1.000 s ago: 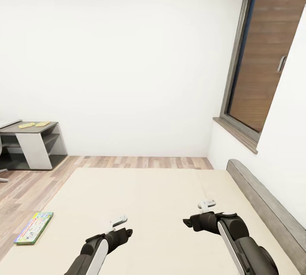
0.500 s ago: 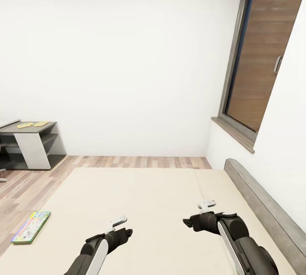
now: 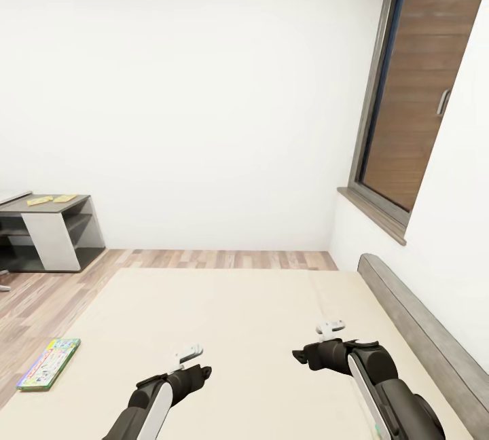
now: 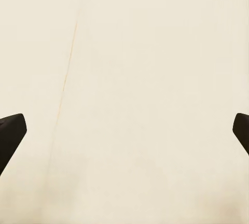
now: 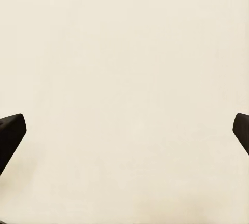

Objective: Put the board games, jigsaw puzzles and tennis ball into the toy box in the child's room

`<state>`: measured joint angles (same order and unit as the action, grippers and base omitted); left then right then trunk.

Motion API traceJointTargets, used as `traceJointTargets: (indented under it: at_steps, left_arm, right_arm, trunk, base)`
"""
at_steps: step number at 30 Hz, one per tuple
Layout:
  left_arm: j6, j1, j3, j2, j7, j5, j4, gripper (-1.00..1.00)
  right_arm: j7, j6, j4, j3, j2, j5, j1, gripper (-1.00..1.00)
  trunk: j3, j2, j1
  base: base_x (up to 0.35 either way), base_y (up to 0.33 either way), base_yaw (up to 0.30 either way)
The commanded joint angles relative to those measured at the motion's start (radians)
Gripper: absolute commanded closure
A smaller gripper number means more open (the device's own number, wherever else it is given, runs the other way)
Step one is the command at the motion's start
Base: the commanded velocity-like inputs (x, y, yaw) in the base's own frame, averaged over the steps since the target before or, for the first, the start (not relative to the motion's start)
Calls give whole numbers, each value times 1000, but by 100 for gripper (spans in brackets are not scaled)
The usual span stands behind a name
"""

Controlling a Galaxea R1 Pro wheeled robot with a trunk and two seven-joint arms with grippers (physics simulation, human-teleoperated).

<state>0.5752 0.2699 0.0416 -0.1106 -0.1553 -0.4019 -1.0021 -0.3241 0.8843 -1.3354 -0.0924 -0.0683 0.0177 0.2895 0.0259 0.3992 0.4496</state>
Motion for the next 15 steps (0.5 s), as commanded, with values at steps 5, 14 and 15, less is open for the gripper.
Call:
traceJointTargets:
  at_steps: [5,14,15]
  left_arm:
    - [3,0,0,0,-9,-11,-1,-100]
    - [3,0,0,0,-9,-12,-1,-100]
    - [3,0,0,0,-9,-12,-1,-100]
  right_arm:
    - [-3,4,-1,-1,-1,2,0,-100]
    - [-3,4,-1,-1,-1,2,0,-100]
    - [-3,4,-1,-1,-1,2,0,-100]
  trunk:
    - [0,1,0]
    - [0,1,0]
    - [0,1,0]
  base:
    - [-1,-2,0]
    - [0,0,0]
    - [0,0,0]
